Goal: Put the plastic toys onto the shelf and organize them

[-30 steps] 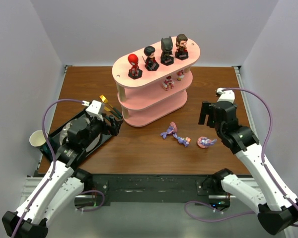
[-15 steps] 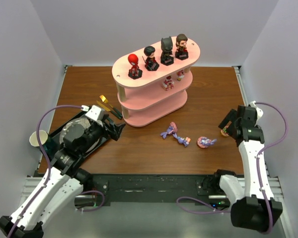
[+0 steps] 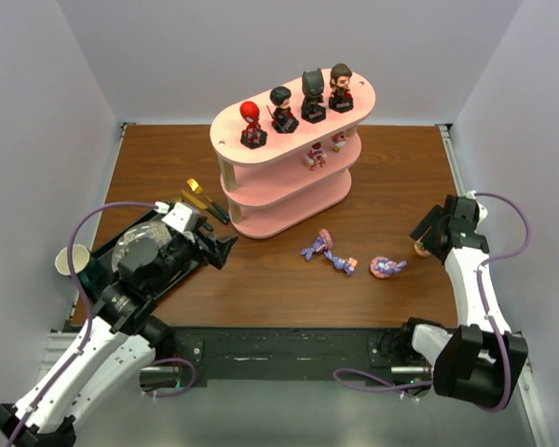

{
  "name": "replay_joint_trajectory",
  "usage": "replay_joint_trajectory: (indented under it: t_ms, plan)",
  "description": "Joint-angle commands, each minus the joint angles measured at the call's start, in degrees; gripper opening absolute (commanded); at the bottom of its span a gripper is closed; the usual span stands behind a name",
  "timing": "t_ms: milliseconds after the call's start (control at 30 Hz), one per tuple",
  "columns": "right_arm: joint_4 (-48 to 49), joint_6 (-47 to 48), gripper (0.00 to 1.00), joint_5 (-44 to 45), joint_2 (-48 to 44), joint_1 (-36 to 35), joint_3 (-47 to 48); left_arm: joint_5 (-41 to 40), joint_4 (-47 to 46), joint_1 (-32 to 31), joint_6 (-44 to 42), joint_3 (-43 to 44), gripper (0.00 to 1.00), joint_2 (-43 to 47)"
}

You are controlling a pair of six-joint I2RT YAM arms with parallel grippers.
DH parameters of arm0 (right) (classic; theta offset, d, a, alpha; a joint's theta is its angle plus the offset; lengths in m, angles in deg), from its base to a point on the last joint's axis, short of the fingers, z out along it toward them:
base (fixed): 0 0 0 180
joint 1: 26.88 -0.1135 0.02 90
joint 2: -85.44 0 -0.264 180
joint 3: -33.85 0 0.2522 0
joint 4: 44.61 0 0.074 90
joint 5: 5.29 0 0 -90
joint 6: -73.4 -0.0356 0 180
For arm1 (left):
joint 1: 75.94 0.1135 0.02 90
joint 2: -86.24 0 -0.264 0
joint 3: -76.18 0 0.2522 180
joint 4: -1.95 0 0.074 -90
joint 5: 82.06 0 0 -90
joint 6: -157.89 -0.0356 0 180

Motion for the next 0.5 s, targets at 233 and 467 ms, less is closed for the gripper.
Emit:
replay_joint_trajectory:
  t_ms: [233, 467]
  plan:
    - [11.10, -5.22, 0.69, 1.28, 9.26, 0.17, 0.67, -1.07, 0.11, -0.25, -1.12, -0.13, 0.97, -1.41]
    - [11.02, -6.90, 0.57, 3.83, 13.49, 0.17, 1.73, -1.43, 0.37, -0.25, -1.30, -0.04, 0.97, -1.85]
